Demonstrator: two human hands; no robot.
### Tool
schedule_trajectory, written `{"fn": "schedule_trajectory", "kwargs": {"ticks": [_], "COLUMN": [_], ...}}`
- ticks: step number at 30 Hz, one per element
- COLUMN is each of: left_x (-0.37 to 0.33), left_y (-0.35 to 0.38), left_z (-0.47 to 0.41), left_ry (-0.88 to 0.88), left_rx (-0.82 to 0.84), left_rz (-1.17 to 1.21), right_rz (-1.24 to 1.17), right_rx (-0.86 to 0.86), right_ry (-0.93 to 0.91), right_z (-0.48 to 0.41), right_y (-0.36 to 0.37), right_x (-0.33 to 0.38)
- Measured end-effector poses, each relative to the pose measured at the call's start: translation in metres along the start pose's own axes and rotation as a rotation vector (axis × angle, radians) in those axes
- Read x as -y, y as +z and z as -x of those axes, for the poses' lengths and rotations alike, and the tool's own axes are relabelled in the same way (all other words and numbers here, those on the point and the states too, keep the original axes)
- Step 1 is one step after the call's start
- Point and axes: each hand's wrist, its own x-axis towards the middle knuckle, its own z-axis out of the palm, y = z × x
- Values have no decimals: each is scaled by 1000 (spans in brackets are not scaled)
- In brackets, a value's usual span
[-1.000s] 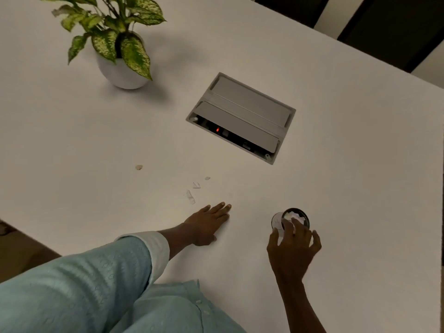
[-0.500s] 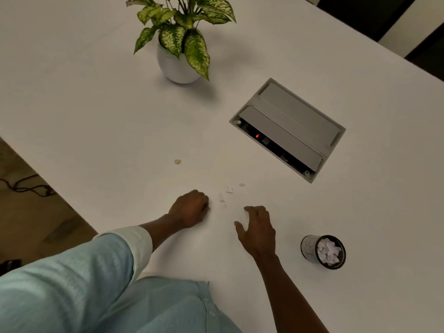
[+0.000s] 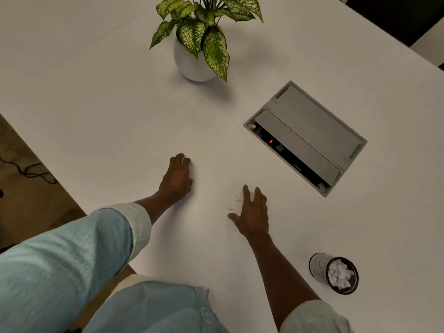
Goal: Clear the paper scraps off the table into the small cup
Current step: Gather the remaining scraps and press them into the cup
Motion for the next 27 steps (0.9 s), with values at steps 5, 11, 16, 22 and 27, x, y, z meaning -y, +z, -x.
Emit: {"fn": "schedule_trajectory", "kwargs": {"ticks": [5, 11, 16, 22, 27], "left_x": [-1, -10, -14, -22, -33], "left_y": [6, 16, 19, 18, 20], "left_z": [-10, -6, 3, 9, 21], "left_ry": [72, 113, 156, 147, 94], "left_rx": [-8, 3, 7, 15, 52], "left_rz": [-28, -76, -76, 28, 79], "right_rz": [92, 160, 157, -23, -375], "right_rx": [-5, -61, -60, -115, -221], "right_ry": [-136, -239, -221, -186, -29], "right_z": [-1, 10, 21, 31, 50], "right_y": [0, 5, 9, 18, 20], "right_x": [11, 23, 22, 8, -6]}}
